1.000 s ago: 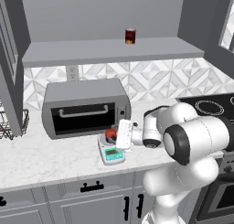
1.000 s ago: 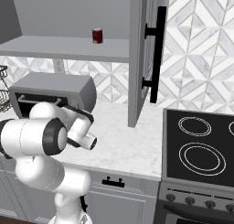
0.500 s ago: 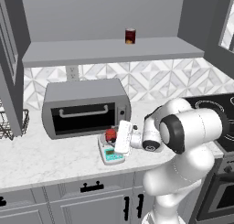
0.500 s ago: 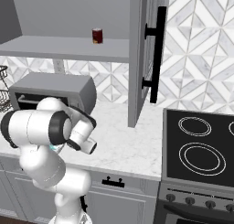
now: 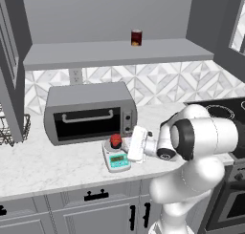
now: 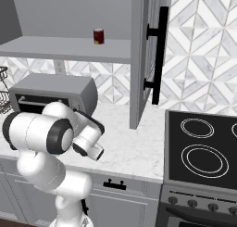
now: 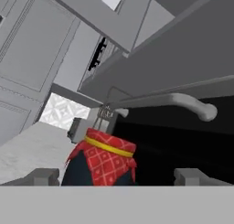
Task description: Pick the jam and place it on the digital scale for weighing, and close the cabinet.
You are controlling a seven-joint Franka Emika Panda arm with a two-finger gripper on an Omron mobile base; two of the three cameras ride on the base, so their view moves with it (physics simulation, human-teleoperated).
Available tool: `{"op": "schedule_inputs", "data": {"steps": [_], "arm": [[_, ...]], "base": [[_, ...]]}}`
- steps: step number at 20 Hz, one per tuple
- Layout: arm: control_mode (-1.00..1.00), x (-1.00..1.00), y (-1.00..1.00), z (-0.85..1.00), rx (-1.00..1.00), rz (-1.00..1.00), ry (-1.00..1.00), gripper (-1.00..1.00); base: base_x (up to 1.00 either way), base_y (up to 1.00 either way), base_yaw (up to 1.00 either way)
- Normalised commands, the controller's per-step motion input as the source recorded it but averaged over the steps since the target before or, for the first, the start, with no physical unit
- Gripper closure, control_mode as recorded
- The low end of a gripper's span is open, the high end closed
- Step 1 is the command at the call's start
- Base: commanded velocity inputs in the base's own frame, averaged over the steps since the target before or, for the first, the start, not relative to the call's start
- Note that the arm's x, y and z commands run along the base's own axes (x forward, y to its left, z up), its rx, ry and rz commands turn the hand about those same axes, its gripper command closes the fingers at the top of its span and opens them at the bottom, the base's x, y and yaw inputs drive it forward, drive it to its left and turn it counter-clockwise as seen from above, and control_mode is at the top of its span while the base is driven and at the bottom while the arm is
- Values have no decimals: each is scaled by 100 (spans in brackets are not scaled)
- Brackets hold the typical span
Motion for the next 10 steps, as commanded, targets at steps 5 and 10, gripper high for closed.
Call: {"op": "schedule_inputs", "data": {"steps": [5, 10], "arm": [[-100, -6, -35, 27, 0, -6, -7, -100], [-100, -22, -53, 89, 0, -9, -27, -100]], "base": [[0, 0, 0], [0, 0, 0]]}}
